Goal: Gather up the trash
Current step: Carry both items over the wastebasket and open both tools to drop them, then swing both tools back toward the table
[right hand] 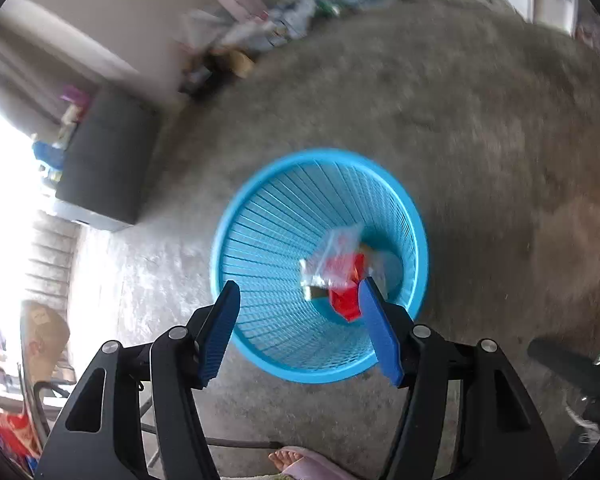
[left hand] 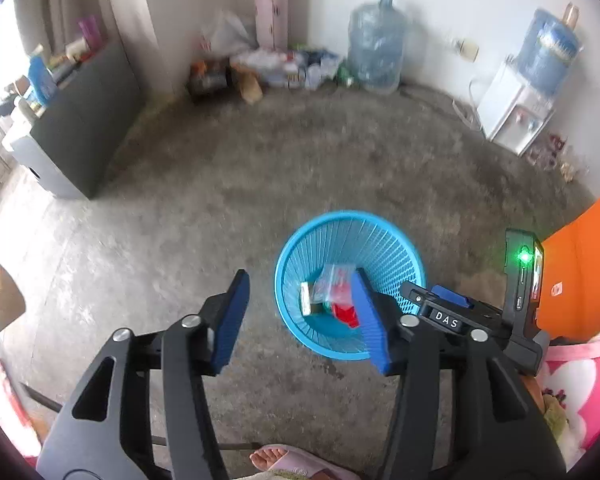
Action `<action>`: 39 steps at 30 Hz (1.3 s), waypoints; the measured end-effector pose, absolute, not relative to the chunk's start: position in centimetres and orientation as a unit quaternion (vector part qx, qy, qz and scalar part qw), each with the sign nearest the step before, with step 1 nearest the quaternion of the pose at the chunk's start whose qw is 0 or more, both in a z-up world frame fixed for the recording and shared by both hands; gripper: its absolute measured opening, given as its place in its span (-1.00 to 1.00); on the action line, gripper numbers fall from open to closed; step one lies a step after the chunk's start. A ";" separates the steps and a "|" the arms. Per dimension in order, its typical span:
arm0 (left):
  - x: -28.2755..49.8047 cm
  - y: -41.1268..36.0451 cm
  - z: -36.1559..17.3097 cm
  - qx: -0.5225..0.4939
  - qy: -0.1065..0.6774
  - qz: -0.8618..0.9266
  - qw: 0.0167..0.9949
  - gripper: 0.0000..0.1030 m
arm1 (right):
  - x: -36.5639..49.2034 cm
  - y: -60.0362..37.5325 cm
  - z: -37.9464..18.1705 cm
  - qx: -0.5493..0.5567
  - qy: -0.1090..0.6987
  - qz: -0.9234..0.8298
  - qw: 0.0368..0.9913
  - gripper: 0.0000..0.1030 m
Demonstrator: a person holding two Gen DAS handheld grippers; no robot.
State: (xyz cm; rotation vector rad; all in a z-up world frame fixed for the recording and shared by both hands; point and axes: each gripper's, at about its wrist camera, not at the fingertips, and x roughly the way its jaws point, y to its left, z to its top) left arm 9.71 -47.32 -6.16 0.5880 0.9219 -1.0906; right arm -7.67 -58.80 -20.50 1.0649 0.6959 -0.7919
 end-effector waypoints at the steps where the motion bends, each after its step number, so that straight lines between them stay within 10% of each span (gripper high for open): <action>1: 9.4 -46.5 -5.0 0.262 0.407 -0.494 0.722 0.06 | -7.6 -58.5 -19.4 0.472 0.311 -0.360 0.742 0.27; 20: 6.1 -16.8 10.1 0.150 0.276 -0.449 0.836 0.40 | -5.0 -41.1 1.5 0.287 0.225 -0.158 0.918 0.45; 39: 13.1 13.8 3.9 -0.063 0.356 -0.181 0.915 0.32 | 5.8 -18.8 6.0 0.152 0.274 0.104 0.944 0.07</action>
